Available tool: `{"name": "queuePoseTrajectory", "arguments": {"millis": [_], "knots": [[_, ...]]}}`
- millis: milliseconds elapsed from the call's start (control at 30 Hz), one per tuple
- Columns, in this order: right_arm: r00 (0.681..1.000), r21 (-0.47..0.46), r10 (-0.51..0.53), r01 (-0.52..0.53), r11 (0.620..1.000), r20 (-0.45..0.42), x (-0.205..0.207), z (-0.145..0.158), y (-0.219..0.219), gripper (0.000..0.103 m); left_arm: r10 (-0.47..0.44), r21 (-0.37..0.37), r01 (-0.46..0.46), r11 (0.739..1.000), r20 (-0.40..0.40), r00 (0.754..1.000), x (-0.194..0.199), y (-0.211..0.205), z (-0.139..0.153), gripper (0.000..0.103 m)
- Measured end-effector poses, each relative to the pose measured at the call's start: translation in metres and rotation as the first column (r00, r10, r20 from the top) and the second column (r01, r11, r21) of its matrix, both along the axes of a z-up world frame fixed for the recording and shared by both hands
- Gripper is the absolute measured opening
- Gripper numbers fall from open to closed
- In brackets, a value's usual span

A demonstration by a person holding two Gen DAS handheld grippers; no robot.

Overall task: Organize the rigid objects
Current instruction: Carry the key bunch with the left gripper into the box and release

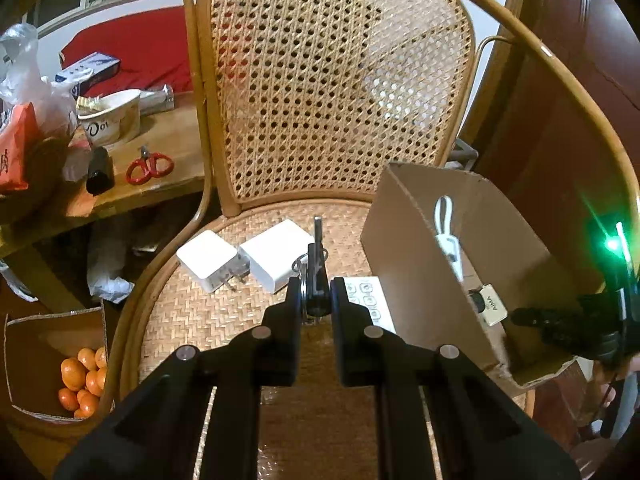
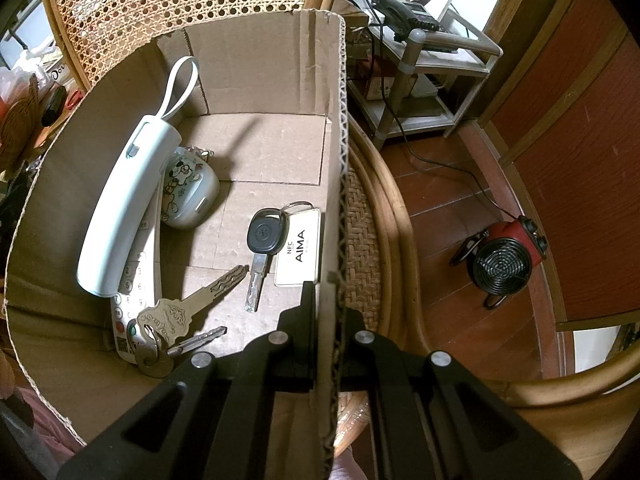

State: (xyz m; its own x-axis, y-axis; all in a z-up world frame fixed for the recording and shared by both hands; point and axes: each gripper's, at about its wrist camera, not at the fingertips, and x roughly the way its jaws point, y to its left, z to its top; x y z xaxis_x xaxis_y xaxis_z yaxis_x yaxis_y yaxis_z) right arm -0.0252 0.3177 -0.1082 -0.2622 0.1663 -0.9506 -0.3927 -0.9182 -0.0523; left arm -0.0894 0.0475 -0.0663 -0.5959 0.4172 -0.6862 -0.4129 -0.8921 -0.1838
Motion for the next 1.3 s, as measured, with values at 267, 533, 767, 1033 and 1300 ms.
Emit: {"name": "queuePoseTrajectory", "arguments": {"millis": [267, 533, 767, 1033, 1300], "knots": [[1.0, 0.001, 0.0, 0.0, 1.0, 0.0, 0.0, 0.0, 0.0, 0.006, -0.014, 0.007, 0.016, 1.0, -0.166, 0.986, 0.03, 0.008, 0.045, 0.012], [1.0, 0.0, 0.0, 0.0, 1.0, 0.0, 0.0, 0.0, 0.0, 0.006, -0.075, 0.075, 0.097, 0.992, -0.25, 0.965, 0.055, 0.025, 0.084, 0.012], [1.0, 0.0, 0.0, 0.0, 1.0, 0.0, 0.0, 0.0, 0.0, 0.006, -0.214, 0.085, 0.235, 0.968, -0.201, 0.956, 0.071, 0.062, 0.079, 0.012], [1.0, 0.0, 0.0, 0.0, 1.0, 0.0, 0.001, 0.0, 0.0, 0.006, -0.262, -0.007, 0.263, 0.965, -0.089, 0.961, 0.073, 0.091, 0.048, 0.013], [1.0, 0.0, 0.0, 0.0, 1.0, -0.001, 0.001, 0.0, 0.0, 0.006, -0.263, -0.027, 0.262, 0.965, -0.075, 0.962, 0.071, 0.097, 0.04, 0.014]]}}
